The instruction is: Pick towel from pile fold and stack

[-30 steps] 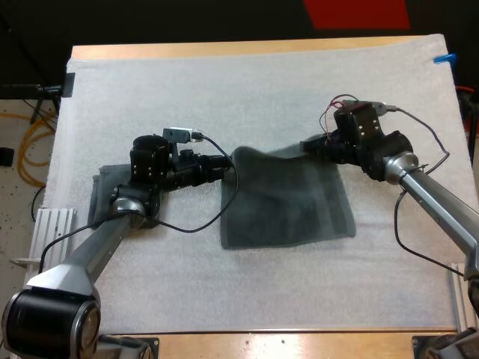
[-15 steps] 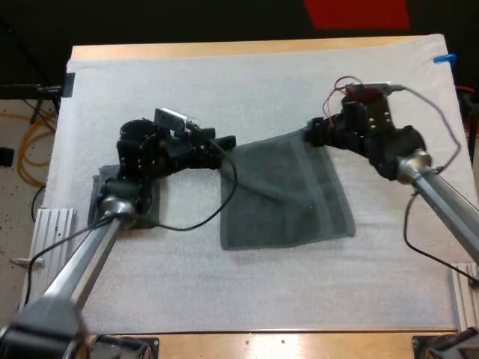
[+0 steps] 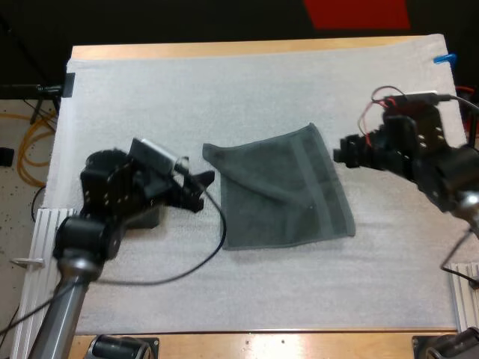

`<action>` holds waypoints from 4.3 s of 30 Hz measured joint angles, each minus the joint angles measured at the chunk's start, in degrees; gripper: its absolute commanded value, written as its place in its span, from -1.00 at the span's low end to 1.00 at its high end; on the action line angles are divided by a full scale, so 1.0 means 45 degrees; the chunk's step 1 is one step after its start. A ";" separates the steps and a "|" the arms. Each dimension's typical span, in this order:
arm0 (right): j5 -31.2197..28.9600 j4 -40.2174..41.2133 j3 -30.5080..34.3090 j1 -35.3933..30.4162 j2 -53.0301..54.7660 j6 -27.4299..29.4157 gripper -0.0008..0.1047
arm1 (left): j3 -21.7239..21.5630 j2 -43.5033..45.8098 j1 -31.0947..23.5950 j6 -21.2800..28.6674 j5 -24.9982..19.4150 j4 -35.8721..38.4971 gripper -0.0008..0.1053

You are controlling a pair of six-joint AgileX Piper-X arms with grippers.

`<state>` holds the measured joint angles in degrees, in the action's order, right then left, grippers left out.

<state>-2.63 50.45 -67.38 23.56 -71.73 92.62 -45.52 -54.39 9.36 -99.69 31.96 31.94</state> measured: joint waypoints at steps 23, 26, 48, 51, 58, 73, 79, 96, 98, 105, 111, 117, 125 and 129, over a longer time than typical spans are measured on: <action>0.0627 -0.1033 0.6164 -0.0074 0.2257 -0.3791 0.29 | 0.0000 0.3421 0.0000 0.1532 -0.0718 0.6227 0.31; 0.1633 -0.1731 0.6486 -0.0324 0.1301 -0.4314 0.29 | 0.0000 0.3421 0.0000 0.1532 -0.0720 0.6362 0.31; 0.8380 -0.4233 0.6642 -0.2726 -0.3023 -0.5548 0.29 | 0.0000 0.3421 0.0000 0.1579 -0.0748 0.6841 0.31; 0.8732 -0.4410 0.6642 -0.2726 -0.3468 -0.5548 0.26 | 0.0000 0.3421 0.0000 0.1580 -0.0748 0.6841 0.31; 0.8477 -0.4481 0.6642 -0.2758 -0.3567 -0.5548 -0.43 | 0.0000 0.3421 0.0000 0.1580 -0.0748 0.6841 0.31; 0.7964 -0.4135 0.6642 -0.2758 -0.3599 -0.4003 -0.99 | 0.0041 0.2914 0.0000 0.0501 -0.0324 0.6493 0.31; 0.7964 -0.4086 0.6642 -0.2758 -0.3599 -0.3824 -0.99 | 0.0794 0.0913 0.0000 -0.0396 0.0498 0.6032 0.31; 0.7964 -0.4086 0.6642 -0.2758 -0.3599 -0.3824 -0.99 | 0.2407 -0.5005 0.0000 -0.4570 0.1545 0.0866 0.31; 0.7964 -0.4086 0.6642 -0.2758 -0.3599 -0.3824 -0.99 | 0.2407 -0.5529 0.0000 -0.4833 0.1874 0.0393 0.31; 0.7964 -0.4086 0.6642 -0.2758 -0.3599 -0.3824 -0.99 | 0.2407 -0.6911 0.0039 -0.5683 0.3067 -0.0570 0.31; 0.7964 -0.4086 0.6642 -0.2758 -0.3599 -0.3824 -0.99 | 0.2355 -0.7373 0.0785 -0.6174 0.3146 -0.1109 0.31; 0.7964 -0.4086 0.6642 -0.2758 -0.3599 -0.3824 -0.99 | 0.2252 -0.7490 0.1352 -0.6879 0.2867 -0.1859 0.31; 0.7964 -0.4086 0.6642 -0.2758 -0.3599 -0.3824 -0.99 | 0.2278 -0.7501 0.1444 -0.7433 0.2926 -0.2338 0.30; 0.7964 -0.4086 0.6642 -0.2758 -0.3599 -0.3824 -0.99 | 0.2278 -0.7671 0.1914 -0.7687 0.2987 -0.2788 0.30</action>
<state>33.20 32.06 -37.49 11.14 -87.93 75.42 -35.27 -88.91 17.97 -134.28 45.41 19.40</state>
